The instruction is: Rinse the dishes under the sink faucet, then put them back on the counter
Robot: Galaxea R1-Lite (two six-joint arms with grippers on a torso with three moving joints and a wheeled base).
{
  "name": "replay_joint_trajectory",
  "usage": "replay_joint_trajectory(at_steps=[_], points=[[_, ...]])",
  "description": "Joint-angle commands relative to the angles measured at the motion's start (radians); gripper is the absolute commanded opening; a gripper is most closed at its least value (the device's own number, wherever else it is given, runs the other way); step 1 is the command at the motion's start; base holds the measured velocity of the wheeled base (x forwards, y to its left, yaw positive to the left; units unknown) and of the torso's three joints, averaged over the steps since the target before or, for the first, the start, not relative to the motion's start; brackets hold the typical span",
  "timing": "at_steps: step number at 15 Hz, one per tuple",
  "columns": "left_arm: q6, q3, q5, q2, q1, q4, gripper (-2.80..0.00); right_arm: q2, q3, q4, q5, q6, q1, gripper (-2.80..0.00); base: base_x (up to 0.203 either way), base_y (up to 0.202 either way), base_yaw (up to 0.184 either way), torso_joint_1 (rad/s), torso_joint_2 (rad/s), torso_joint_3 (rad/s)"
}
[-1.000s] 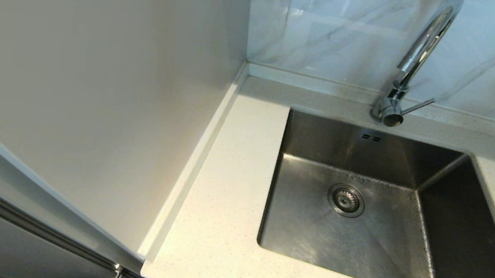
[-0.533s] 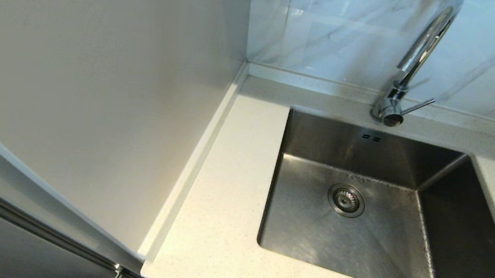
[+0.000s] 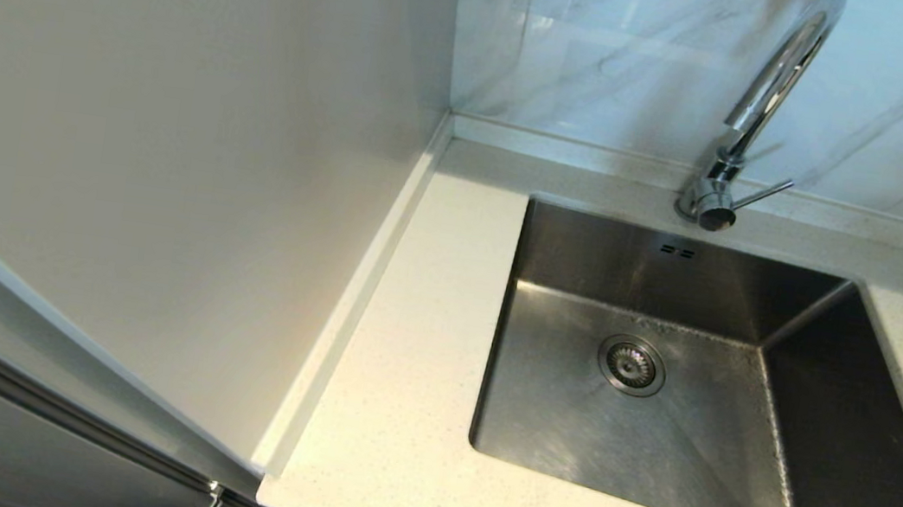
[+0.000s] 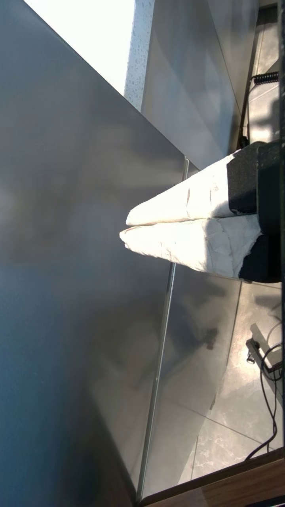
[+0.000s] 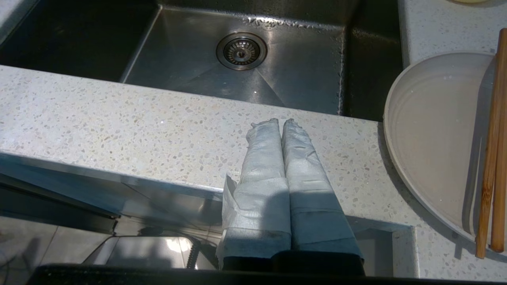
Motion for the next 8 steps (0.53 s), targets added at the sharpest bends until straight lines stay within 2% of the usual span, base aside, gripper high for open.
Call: replay_joint_trajectory(at_steps=[1,8], points=[[0.000,0.000,0.001,0.000,0.000,0.000,-2.80,0.002,0.000,0.000,0.000,0.001,0.000,-2.80,0.000,0.000,0.000,0.000,0.00,0.000],[0.000,0.000,0.001,0.000,0.000,0.000,-2.80,0.002,0.000,0.000,0.000,0.001,0.000,-2.80,0.000,0.000,0.000,0.000,0.00,0.000]])
